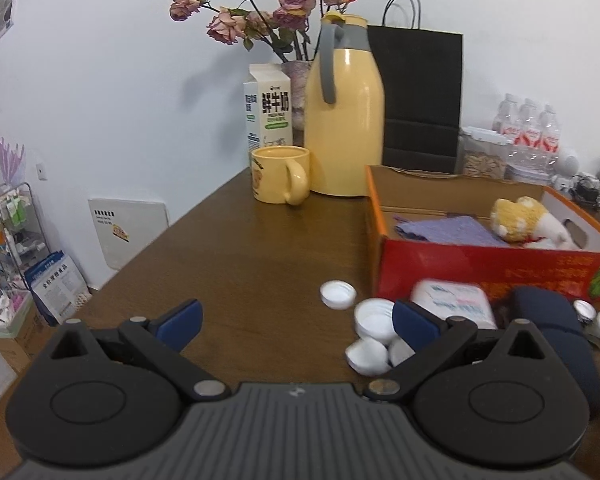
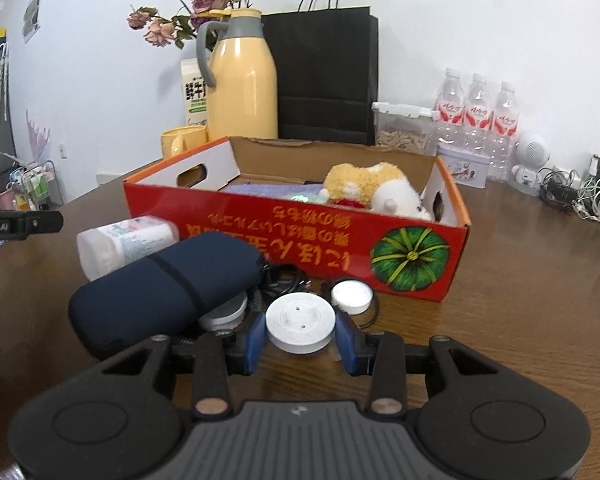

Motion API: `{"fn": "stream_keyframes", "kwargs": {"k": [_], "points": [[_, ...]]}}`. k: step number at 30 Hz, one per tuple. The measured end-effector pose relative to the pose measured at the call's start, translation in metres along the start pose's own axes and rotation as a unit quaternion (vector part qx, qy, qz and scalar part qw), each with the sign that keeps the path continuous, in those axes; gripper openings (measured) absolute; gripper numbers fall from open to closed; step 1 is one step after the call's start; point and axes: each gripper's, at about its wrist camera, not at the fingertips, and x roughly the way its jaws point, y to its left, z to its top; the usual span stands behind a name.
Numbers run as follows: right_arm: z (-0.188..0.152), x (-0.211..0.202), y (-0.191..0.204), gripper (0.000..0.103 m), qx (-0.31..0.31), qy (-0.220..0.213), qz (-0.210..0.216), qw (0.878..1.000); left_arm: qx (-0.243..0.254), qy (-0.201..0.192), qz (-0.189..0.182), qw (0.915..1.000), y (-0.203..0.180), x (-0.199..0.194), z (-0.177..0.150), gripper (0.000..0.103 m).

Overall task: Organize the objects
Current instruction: 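Grasp a white bottle cap on the table with the left gripper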

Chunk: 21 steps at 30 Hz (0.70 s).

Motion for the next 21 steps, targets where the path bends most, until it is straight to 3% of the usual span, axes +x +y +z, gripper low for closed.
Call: {"fn": "stream_keyframes", "kwargs": {"k": [9, 21], "points": [[0.018, 0.003, -0.02, 0.037, 0.005, -0.027, -0.04, 0.999, 0.041, 0.043, 0.005, 0.9982, 0.003, 0.056, 0.018, 0.103], [0.016, 0.015, -0.03, 0.037, 0.019, -0.025, -0.052, 0.998, 0.053, 0.078, -0.021, 0.9954, 0.0, 0.105, 0.022, 0.102]]}}
